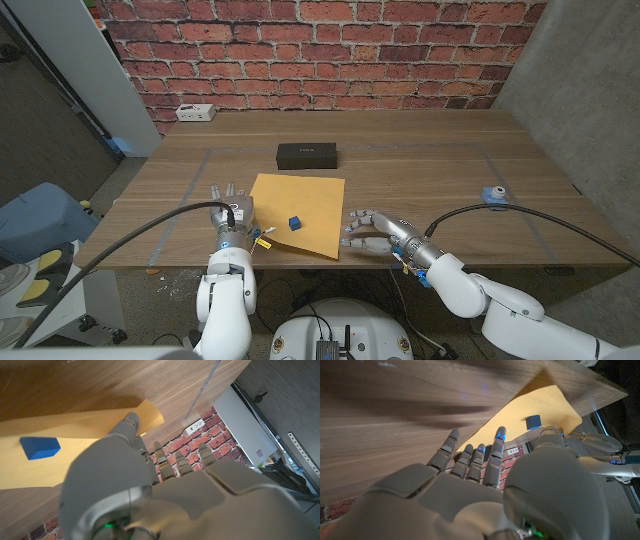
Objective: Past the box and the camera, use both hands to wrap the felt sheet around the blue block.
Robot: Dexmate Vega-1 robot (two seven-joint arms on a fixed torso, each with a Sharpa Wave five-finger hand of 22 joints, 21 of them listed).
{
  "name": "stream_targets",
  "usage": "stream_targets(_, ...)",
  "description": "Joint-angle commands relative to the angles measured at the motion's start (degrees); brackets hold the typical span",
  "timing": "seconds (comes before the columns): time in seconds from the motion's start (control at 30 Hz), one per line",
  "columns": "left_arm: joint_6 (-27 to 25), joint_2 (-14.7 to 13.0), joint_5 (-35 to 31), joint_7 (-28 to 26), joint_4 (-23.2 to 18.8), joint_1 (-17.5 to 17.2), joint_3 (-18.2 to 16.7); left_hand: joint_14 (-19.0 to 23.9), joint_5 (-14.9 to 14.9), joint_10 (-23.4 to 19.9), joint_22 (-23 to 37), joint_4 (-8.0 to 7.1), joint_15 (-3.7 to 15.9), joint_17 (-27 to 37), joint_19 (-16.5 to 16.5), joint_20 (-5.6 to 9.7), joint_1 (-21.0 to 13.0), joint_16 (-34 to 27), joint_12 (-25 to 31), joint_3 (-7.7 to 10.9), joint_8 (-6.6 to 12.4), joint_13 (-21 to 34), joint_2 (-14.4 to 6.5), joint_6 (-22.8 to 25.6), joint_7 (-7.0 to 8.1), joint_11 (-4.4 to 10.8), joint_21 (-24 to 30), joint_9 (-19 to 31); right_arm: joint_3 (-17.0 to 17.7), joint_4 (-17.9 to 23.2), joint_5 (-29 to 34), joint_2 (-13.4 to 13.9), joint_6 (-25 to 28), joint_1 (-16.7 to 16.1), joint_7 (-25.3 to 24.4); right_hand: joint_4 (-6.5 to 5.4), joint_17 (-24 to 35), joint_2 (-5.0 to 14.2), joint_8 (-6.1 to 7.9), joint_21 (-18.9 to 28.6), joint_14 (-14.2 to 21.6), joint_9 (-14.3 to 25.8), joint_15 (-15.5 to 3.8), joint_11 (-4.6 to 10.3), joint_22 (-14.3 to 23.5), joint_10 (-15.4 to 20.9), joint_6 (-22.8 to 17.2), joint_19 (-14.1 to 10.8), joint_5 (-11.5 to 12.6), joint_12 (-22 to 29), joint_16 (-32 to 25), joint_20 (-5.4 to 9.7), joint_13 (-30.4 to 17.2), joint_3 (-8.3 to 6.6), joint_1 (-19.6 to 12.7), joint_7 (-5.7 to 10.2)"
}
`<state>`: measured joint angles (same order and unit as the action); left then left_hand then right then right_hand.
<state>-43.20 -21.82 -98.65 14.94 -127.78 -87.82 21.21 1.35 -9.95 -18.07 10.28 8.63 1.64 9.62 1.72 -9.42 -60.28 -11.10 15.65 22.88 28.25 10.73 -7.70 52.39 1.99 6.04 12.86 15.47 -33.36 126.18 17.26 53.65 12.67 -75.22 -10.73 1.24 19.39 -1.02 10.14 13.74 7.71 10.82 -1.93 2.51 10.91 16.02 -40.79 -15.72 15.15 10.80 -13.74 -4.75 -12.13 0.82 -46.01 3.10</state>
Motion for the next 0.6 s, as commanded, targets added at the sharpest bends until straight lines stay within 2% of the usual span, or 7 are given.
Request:
stream_targets(0.03, -1.8, -0.8, 20.2, -12.2, -2.0, -0.9, -2.2, 0.6, -0.6, -0.9, 0.2, 0.59, -0.25, -0.1, -0.5, -0.39, -0.8, 0.0, -0.4, 0.55, 0.61, 0.2, -1.1, 3.8, -5.75, -0.22, -0.1, 1.4, -1.3, 3.3, 1.7, 1.7, 3.4, 1.6, 4.9, 1.48, -0.1, 0.66, 0.18, -0.5, -0.7, 0.3, 0.27, 0.42, 0.0, -1.0, 1.1, 0.8, 1.1, -0.1, 0.3, -0.11, -0.3, -0.69, -2.6, 0.83)
stream_targets(0.1, -1.9, -1.4, 24.4, -13.1, -3.2, -1.1, -2.9, 0.5, -1.0, -0.9, 0.3, 0.62, -0.87, -0.1, -0.6, -0.75, -1.1, 0.2, -0.7, 0.84, 0.87, 0.3, -1.5, 3.0, -6.65, -0.42, -0.2, 2.4, -2.1, 3.2, 3.0, 1.0, 4.2, 1.8, 4.5, 2.76, -0.2, 1.26, 0.1, -0.6, -1.0, 0.3, 0.21, 0.9, 0.0, -2.0, 2.6, 0.8, 1.9, 0.0, 0.5, -0.06, -0.3, -1.59, -4.9, 1.71)
stream_targets(0.17, -1.3, -2.0, 30.2, -13.5, -4.8, -1.6, -4.4, 0.5, -1.1, -0.9, 0.3, 0.63, -1.22, -0.1, -0.6, -0.72, -1.2, 0.3, -0.9, 0.94, 1.14, 0.3, -1.5, 3.0, -6.79, -0.83, -0.2, 2.9, -3.3, 2.6, 5.8, 0.1, 4.4, 2.2, 3.0, 3.8, -0.3, 1.83, 0.04, -0.6, -0.9, 0.2, 0.1, 1.47, 0.0, -3.0, 4.2, 0.7, 2.5, 0.0, 0.5, 0.24, -0.2, -2.34, -6.9, 3.27)
stream_targets(0.3, -1.8, -4.0, 35.7, -15.4, -6.2, -1.5, -4.7, 0.3, -1.5, -0.8, 0.4, 0.68, -1.67, -0.1, -0.4, -1.02, -1.5, 0.4, -1.3, 1.19, 1.75, 0.4, -1.7, 2.9, -7.63, -1.24, -0.3, 4.1, -4.1, 1.8, 6.8, -0.4, 3.8, 3.3, 3.9, 5.17, -0.5, 2.56, 0.03, -0.5, -0.9, 0.2, -0.54, 2.35, 0.0, -4.0, 5.8, 0.4, 3.0, 0.0, 0.5, 0.76, -0.2, -3.37, -9.5, 4.65)
stream_targets(0.6, -3.9, -7.6, 45.6, -20.1, -8.0, -0.9, -4.7, 0.6, -2.3, -1.6, 0.5, 0.8, -2.14, -0.1, -0.7, -1.33, -1.8, 0.4, -1.5, 1.61, 2.81, 0.5, -1.7, 2.5, -8.81, -2.09, -0.2, 6.1, -5.2, -1.4, 7.1, -2.6, -0.2, 5.1, 3.3, 5.66, -0.6, 2.5, 0.07, -0.7, -1.7, 0.2, -0.41, 2.52, 0.0, -4.8, 7.0, 0.8, 3.2, 0.1, 0.8, 1.18, -0.2, -3.49, -10.2, 5.03)
